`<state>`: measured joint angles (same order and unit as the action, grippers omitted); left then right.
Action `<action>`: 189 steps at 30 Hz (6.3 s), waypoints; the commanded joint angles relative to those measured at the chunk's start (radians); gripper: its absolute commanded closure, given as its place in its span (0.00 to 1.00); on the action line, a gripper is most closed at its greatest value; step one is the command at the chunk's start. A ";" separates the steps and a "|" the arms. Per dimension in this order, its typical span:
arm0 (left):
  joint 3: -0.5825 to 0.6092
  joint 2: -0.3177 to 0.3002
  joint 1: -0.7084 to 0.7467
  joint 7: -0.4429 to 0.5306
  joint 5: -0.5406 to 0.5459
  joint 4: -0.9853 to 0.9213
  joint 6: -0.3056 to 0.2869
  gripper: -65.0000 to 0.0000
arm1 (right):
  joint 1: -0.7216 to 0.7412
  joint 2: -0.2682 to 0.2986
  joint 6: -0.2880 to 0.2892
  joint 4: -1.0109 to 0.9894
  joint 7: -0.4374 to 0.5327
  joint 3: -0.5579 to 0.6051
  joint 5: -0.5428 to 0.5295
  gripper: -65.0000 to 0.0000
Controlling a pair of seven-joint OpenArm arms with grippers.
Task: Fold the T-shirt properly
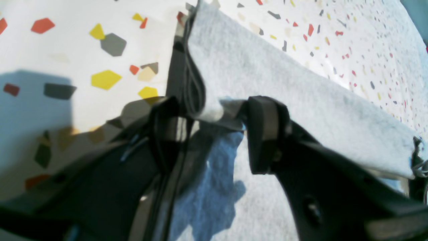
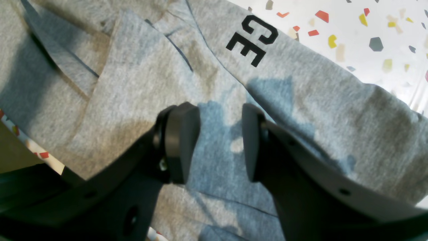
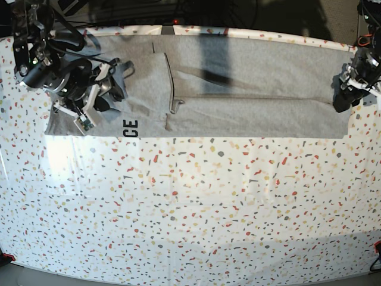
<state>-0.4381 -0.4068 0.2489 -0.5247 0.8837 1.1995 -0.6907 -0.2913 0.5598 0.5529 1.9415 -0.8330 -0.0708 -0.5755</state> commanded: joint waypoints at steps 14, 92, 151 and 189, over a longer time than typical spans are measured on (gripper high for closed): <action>-0.006 0.004 -0.002 0.016 0.004 0.008 -0.007 1.00 | 0.008 0.013 -0.004 0.013 0.023 -0.008 -0.008 0.61; 0.253 0.146 0.114 0.023 -0.277 0.667 0.296 0.62 | 0.009 -0.241 0.121 0.029 0.182 0.162 0.127 0.61; 0.129 0.160 0.249 -0.126 -0.288 0.560 -0.007 0.62 | 0.028 -0.241 0.120 0.029 0.128 0.162 0.127 0.61; 0.263 0.105 0.124 0.130 -0.488 0.562 0.230 0.64 | 0.031 -0.252 0.120 0.029 0.136 0.162 0.127 0.61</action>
<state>-0.1722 -0.2928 0.3779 -0.4244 0.3656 1.7435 -0.4446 -0.2691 0.3038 0.6662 1.9522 -0.7162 0.0937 -0.4389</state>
